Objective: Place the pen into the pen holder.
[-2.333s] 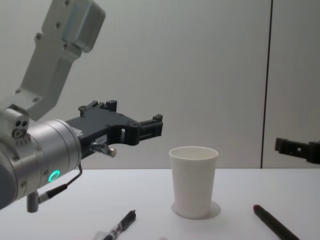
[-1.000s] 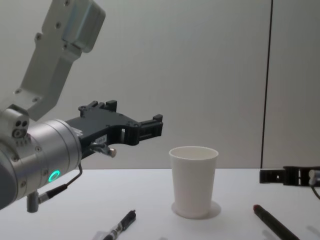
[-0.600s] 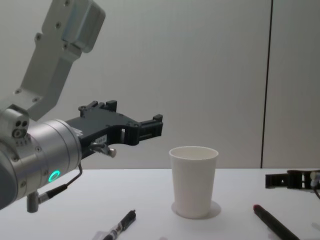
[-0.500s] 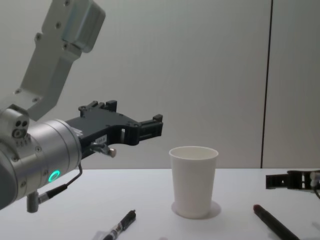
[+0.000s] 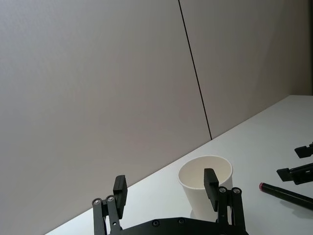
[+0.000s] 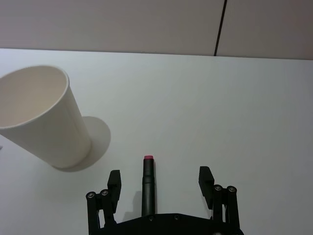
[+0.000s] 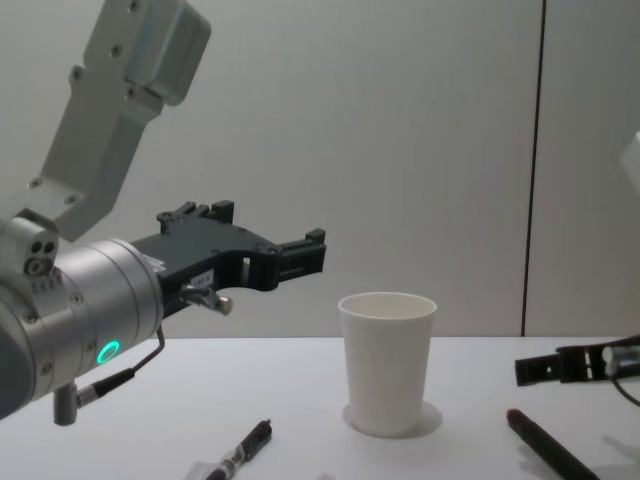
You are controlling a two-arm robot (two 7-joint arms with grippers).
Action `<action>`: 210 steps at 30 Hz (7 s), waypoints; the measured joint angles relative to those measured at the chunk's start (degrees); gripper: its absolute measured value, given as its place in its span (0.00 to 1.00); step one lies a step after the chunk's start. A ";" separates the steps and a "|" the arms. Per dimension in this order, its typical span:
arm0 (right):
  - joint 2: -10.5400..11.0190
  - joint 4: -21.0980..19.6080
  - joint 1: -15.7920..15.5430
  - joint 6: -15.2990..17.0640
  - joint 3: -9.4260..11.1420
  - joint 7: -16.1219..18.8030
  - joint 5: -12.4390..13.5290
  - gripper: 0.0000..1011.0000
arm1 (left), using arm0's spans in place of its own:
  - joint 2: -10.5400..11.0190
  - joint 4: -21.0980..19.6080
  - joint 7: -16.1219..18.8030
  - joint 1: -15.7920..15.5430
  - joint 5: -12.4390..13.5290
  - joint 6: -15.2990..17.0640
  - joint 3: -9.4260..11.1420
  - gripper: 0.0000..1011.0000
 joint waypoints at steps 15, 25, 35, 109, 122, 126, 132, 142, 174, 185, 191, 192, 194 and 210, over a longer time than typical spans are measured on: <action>-0.40 4.24 2.93 1.70 -1.02 5.43 -4.78 0.99 | 0.00 0.00 0.00 0.00 0.00 0.00 0.00 0.99; -0.78 6.39 3.64 1.45 -0.97 6.46 -4.68 0.99 | 0.00 0.00 0.00 0.00 0.00 0.00 0.00 0.99; -1.08 7.92 3.96 0.91 -0.81 6.85 -4.25 0.99 | 0.00 0.00 0.00 0.00 0.00 0.00 0.00 0.99; -0.94 6.67 2.25 -14.17 -1.53 5.73 -13.51 0.17 | 0.00 0.00 0.00 0.00 0.00 0.00 0.00 0.99; -0.09 4.37 0.98 -25.23 -1.71 7.10 -16.40 0.17 | 0.00 0.00 0.00 0.00 0.00 0.00 0.00 0.99; 0.15 4.13 0.78 -29.40 -1.77 7.76 -17.27 0.17 | 0.00 0.00 0.00 0.00 0.00 0.00 0.00 0.99; 0.29 4.24 0.75 -35.07 -1.85 8.63 -18.31 0.17 | 0.00 0.00 0.00 0.00 0.00 0.00 0.00 0.99; -0.06 6.74 1.86 -46.94 -2.14 10.20 -19.84 0.17 | 0.00 0.00 0.00 0.00 0.00 0.00 0.00 0.99; -3.67 38.78 18.95 -86.88 -0.89 39.14 -1.60 0.17 | 0.00 0.00 -0.01 0.00 0.00 0.00 0.00 0.99; -5.90 56.91 28.09 -92.49 0.39 57.13 13.23 0.17 | 0.00 0.00 -0.01 0.00 0.00 0.00 0.00 0.99; -6.88 63.09 31.25 -94.71 0.08 59.92 15.90 0.17 | 0.00 0.00 0.00 0.00 0.00 0.00 0.00 0.99; -7.10 64.21 31.82 -95.17 -0.22 59.94 16.10 0.17 | 0.00 0.00 0.00 0.00 0.00 0.00 0.00 0.99; -7.44 65.56 32.54 -95.80 -0.85 59.43 16.14 0.17 | 0.00 0.00 -0.01 0.00 0.00 0.00 0.00 0.99; -7.60 60.24 30.37 -92.78 -5.68 45.06 8.43 0.17 | 0.00 0.00 0.00 0.00 0.00 0.00 0.00 0.99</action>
